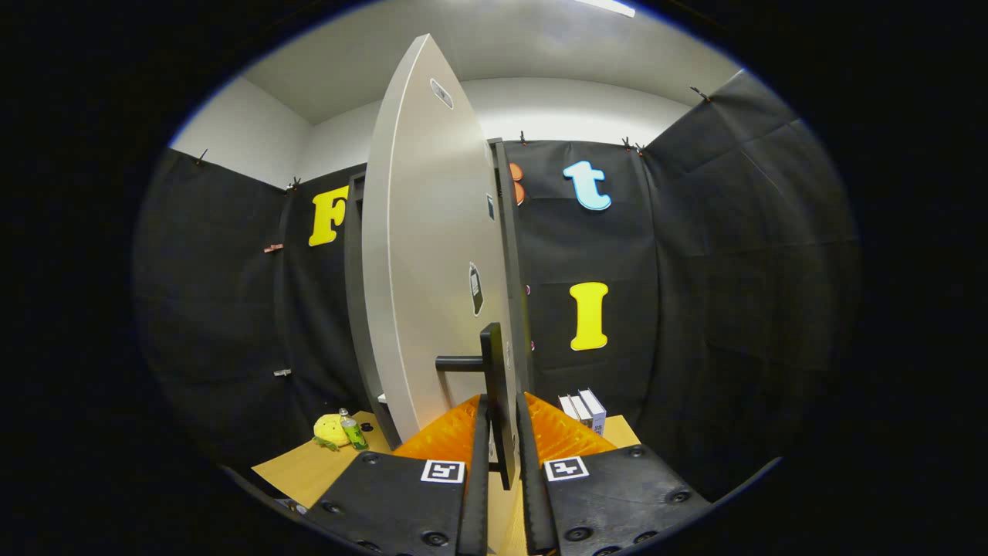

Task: Open the shoe cabinet door, grab the shoes and put them into the shoe cabinet, then close the shoe cabinet door.

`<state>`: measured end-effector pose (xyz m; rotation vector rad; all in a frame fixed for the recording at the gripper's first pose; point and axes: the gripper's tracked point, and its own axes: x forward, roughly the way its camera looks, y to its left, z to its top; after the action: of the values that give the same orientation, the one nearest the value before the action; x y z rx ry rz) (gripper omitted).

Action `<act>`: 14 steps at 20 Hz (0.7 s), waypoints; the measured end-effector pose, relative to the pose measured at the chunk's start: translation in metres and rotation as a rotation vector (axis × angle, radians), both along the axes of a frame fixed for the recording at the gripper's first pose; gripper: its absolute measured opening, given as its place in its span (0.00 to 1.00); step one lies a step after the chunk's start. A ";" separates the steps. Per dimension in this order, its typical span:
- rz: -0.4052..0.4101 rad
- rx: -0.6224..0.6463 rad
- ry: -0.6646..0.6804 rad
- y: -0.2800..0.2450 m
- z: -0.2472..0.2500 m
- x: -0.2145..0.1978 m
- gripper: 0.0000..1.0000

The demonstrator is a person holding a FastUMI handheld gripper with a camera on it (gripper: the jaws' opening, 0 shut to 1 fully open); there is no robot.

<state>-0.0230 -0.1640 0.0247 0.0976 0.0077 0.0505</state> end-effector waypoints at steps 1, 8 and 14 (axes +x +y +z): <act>-0.013 0.002 -0.002 -0.005 0.000 -0.001 0.23; 0.018 -0.012 -0.025 -0.004 0.010 -0.025 0.24; 0.080 -0.030 -0.015 0.046 -0.004 -0.077 0.23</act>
<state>-0.1002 -0.1179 0.0207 0.0671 -0.0022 0.1313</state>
